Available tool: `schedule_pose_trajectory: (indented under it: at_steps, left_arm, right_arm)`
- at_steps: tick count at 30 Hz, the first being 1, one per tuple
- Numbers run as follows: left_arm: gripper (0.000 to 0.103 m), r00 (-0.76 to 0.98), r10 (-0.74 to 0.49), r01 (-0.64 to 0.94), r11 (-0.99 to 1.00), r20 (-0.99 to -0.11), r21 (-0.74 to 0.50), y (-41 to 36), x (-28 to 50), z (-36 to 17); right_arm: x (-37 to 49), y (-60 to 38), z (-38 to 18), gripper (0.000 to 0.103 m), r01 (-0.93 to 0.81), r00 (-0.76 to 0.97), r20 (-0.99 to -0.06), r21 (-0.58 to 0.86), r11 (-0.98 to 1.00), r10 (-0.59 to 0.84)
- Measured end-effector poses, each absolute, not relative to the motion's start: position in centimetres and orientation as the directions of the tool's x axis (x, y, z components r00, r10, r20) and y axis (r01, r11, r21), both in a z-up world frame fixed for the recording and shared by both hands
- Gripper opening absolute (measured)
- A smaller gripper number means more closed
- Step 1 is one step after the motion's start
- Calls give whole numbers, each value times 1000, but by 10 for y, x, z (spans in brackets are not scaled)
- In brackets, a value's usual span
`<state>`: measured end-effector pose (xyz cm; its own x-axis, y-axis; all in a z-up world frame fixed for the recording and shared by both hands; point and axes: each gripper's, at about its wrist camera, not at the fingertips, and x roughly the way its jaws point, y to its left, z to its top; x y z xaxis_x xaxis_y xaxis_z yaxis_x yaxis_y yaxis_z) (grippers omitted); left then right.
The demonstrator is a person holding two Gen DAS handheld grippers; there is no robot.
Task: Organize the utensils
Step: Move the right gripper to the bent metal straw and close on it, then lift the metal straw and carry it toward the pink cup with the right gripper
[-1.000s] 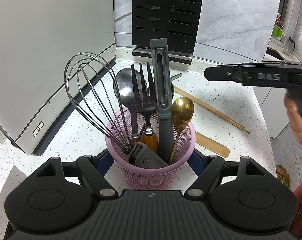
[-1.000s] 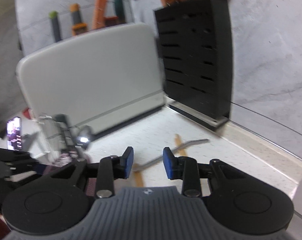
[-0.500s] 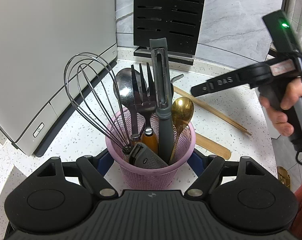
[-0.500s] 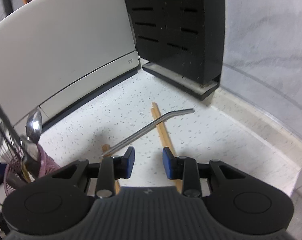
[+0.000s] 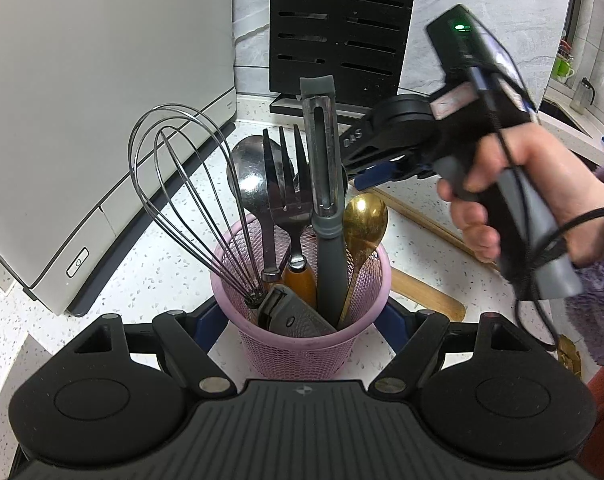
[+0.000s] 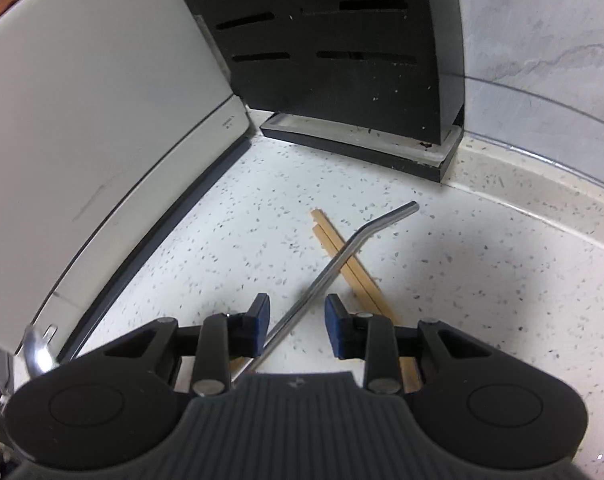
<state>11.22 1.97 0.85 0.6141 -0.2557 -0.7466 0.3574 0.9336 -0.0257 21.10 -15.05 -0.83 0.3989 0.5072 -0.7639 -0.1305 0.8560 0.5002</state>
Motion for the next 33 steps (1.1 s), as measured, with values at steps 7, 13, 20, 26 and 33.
schedule_pose_trajectory:
  at_steps: [7, 13, 20, 26, 33]
  left_arm:
    - [91, 614, -251, 357, 934, -748, -20, 18, 111, 9]
    - [91, 614, -250, 357, 934, -749, -19, 18, 112, 10]
    - [91, 614, -250, 356, 934, -749, -19, 18, 112, 10]
    - [91, 614, -250, 357, 934, -749, -19, 18, 111, 10]
    - [90, 614, -250, 355, 934, -749, -20, 18, 111, 9]
  right_arm:
    - [221, -138, -19, 26, -91, 401, -795, 460, 883, 455]
    - [219, -128, -21, 21, -123, 407, -808, 413, 903, 425]
    - [214, -131, -20, 5, -157, 405, -815, 384, 910, 414]
    - [205, -141, -19, 4, -196, 390, -809, 393, 898, 440]
    - [177, -157, -1, 4, -287, 370, -777, 426, 858, 509]
